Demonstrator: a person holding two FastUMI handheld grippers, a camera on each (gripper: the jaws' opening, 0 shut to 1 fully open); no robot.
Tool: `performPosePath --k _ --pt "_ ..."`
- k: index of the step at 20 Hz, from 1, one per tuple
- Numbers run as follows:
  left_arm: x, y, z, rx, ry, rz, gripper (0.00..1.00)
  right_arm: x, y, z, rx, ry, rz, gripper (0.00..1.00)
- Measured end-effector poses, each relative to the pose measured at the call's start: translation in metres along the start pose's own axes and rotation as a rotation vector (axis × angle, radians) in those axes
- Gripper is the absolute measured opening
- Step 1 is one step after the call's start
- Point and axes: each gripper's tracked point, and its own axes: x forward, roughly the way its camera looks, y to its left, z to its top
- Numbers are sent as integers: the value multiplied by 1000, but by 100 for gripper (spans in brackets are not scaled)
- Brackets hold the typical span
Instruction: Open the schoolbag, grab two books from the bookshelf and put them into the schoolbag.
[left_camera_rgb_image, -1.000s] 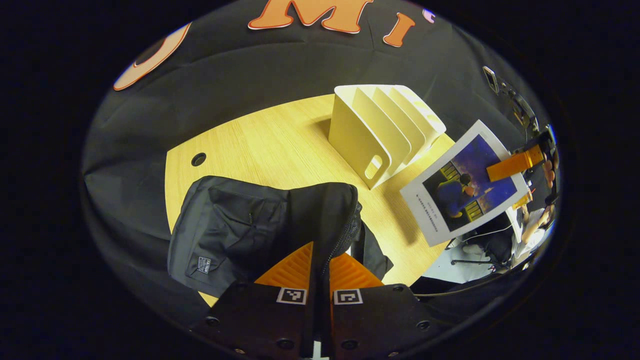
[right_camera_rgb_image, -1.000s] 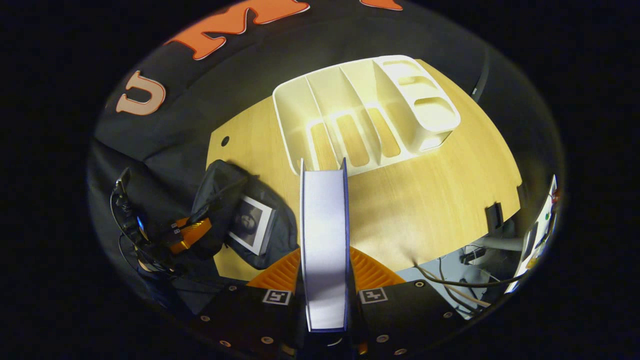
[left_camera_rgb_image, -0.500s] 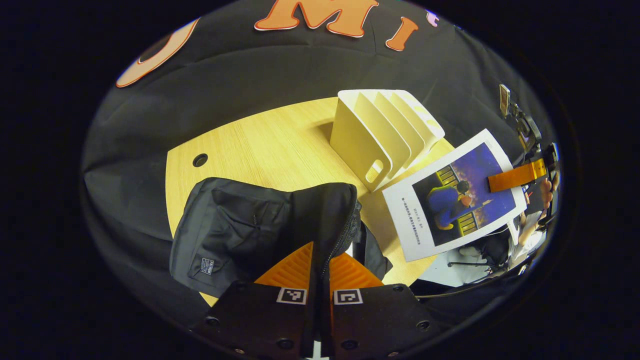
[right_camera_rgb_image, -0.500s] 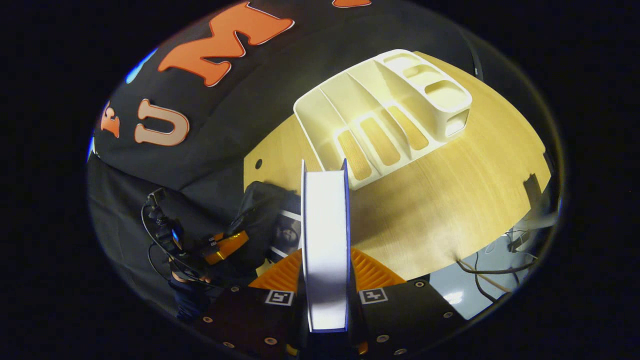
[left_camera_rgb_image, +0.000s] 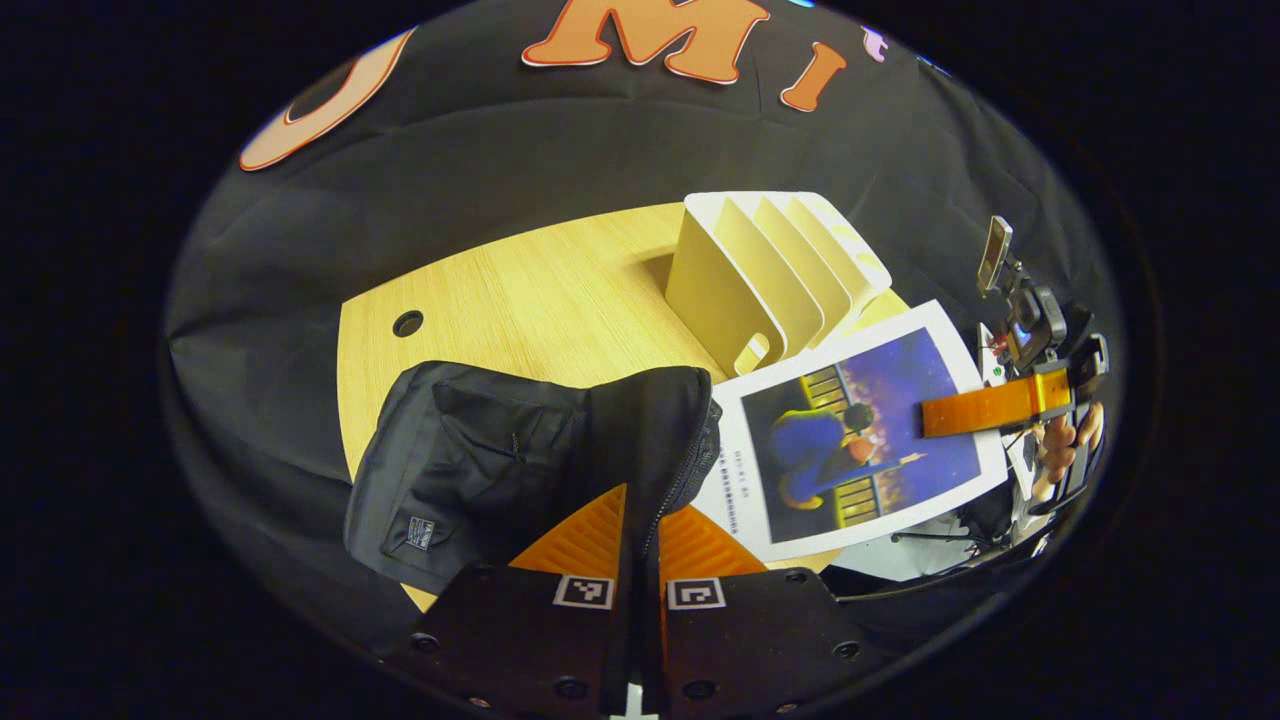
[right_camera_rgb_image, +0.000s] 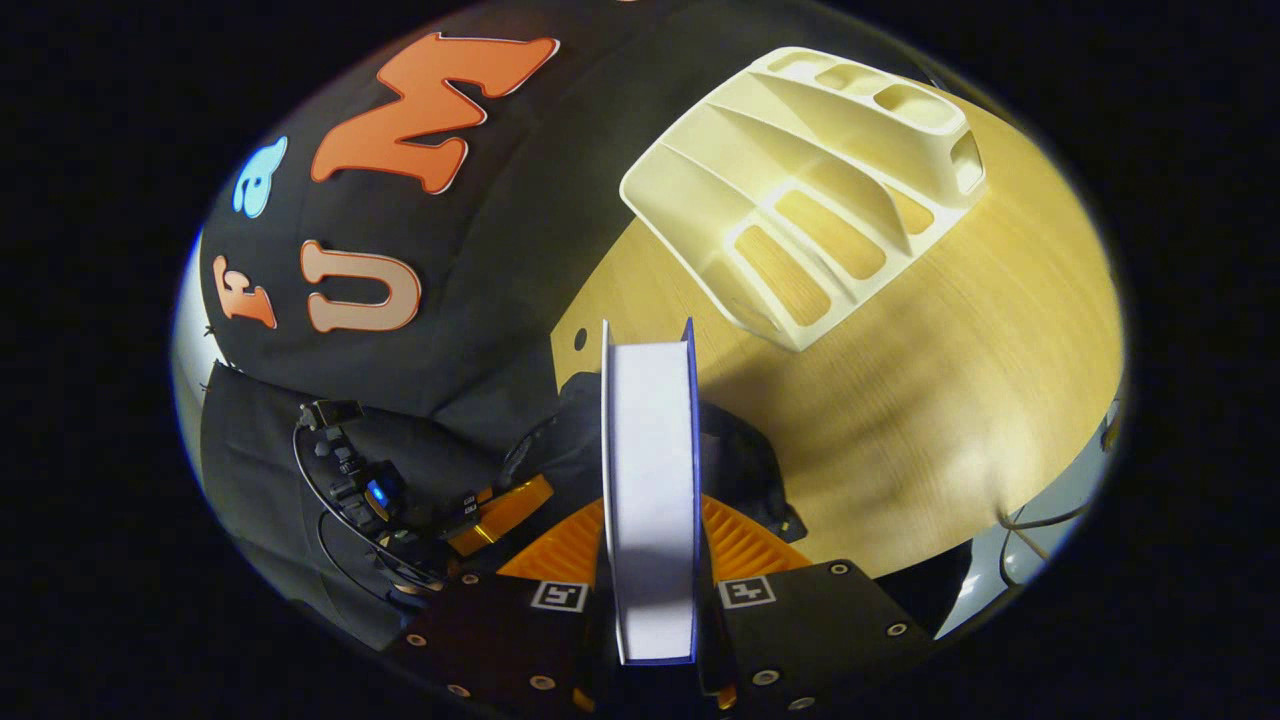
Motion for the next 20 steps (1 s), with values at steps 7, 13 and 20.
performPosePath --k 7,13,20 --pt "-4 0 5 14 0 8 6 54 3 -20 70 -22 77 33" --pt "-6 -9 7 36 11 -5 6 96 5 -41 151 -42 153 33" --pt "-9 -21 11 63 4 -10 6 132 17 -47 143 -75 198 33"
